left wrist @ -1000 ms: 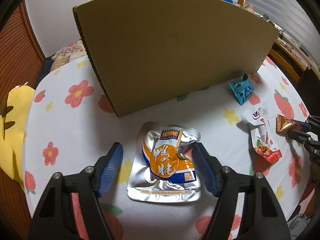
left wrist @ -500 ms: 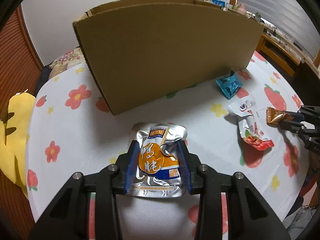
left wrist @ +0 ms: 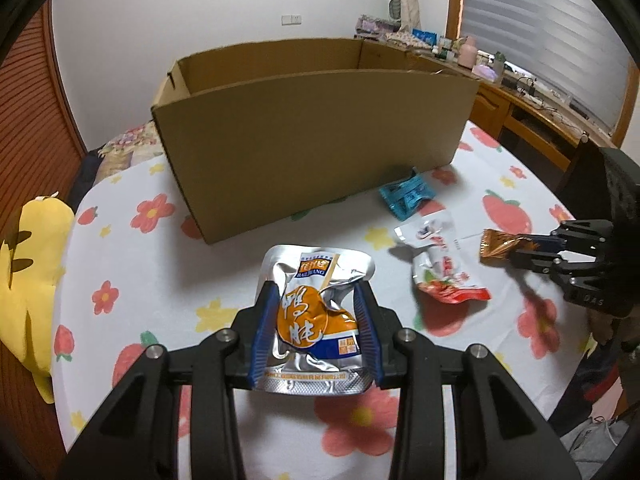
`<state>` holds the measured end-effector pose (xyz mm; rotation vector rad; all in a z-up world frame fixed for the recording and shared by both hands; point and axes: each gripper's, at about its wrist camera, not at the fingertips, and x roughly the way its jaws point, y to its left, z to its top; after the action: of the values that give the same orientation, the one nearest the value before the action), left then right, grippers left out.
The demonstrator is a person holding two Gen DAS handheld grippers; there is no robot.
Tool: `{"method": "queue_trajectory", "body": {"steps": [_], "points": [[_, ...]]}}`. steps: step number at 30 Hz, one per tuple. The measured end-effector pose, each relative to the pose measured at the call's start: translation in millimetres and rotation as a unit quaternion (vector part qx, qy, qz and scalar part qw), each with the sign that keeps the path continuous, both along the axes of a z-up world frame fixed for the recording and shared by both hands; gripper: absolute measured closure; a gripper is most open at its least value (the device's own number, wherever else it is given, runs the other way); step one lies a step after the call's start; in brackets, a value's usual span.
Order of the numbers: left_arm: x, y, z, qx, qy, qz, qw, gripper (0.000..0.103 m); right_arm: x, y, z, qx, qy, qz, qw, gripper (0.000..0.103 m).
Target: Organize snacks
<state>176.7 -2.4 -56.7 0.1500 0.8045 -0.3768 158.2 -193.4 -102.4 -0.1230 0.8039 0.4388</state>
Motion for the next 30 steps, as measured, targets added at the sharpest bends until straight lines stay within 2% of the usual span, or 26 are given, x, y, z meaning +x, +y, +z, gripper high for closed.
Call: {"method": "queue_trajectory", "body": {"steps": [24, 30], "points": [[-27.4, -8.3, 49.9, -0.052, -0.082, 0.009, 0.9952, 0.066, -8.7, -3.7, 12.0, 0.0, -0.041, -0.014, 0.999, 0.083], [-25.9, -10.0, 70.2, -0.059, -0.105, 0.011, 0.9927, 0.066, -12.1, -6.9, 38.4, 0.015, -0.069, -0.014, 0.997, 0.083]]}}
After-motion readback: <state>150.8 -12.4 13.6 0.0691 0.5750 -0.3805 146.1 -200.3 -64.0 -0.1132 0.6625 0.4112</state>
